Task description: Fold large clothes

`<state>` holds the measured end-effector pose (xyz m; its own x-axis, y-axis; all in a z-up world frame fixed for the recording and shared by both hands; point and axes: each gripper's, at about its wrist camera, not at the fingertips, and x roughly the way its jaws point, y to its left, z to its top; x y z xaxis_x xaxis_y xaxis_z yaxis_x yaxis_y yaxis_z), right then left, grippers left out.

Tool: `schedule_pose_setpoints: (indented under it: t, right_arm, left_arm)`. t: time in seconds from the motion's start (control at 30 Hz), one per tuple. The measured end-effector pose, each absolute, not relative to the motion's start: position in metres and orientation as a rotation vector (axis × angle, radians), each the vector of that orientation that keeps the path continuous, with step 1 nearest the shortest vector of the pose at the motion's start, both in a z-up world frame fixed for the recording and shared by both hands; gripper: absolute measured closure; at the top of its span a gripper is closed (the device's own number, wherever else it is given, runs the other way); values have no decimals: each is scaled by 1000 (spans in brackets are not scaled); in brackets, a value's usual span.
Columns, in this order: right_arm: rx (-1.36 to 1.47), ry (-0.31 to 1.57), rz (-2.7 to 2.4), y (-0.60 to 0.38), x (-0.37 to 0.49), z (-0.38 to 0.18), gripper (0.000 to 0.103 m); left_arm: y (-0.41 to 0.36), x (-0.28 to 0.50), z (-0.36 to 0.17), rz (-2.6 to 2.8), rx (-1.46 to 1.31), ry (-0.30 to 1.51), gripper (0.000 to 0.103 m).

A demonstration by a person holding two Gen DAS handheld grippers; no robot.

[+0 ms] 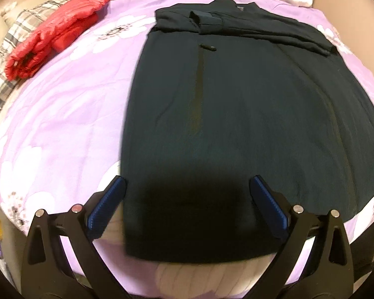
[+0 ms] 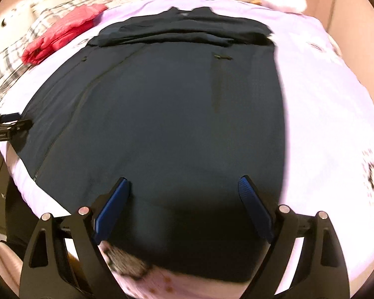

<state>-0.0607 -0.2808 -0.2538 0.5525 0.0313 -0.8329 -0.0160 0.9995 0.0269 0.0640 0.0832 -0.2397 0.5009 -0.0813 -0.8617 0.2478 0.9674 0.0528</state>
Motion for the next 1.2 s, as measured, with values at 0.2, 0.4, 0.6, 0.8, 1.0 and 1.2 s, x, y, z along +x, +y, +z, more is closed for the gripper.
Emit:
schedule_pose_setpoints:
  t: [0.2,0.4,0.6,0.8,1.0,1.2]
  right_arm:
    - [46,984,-124,-320,-87,-244,13]
    - [479,903,-85,-379,-97,-240,13]
    - [617,901,-39,-386,-87,-253,13]
    - [644,908,32,-379,-73,-253,13]
    - [693,894,77,-379,-36,-256,13]
    - [680,906,113,-377,-2,-256,13]
  left_arm:
    - [133,66,-242,-143,-3,1114,2]
    - [178,77,-238,-176,-317,1125,2]
    - [190,92,-243,-307,-539,1125,2]
    - [180,114,-250,-416,-631,1129,2]
    - [172,151,-254,-508,-714,1140,2]
    - [157,181,-259,-555,-764,1155,2]
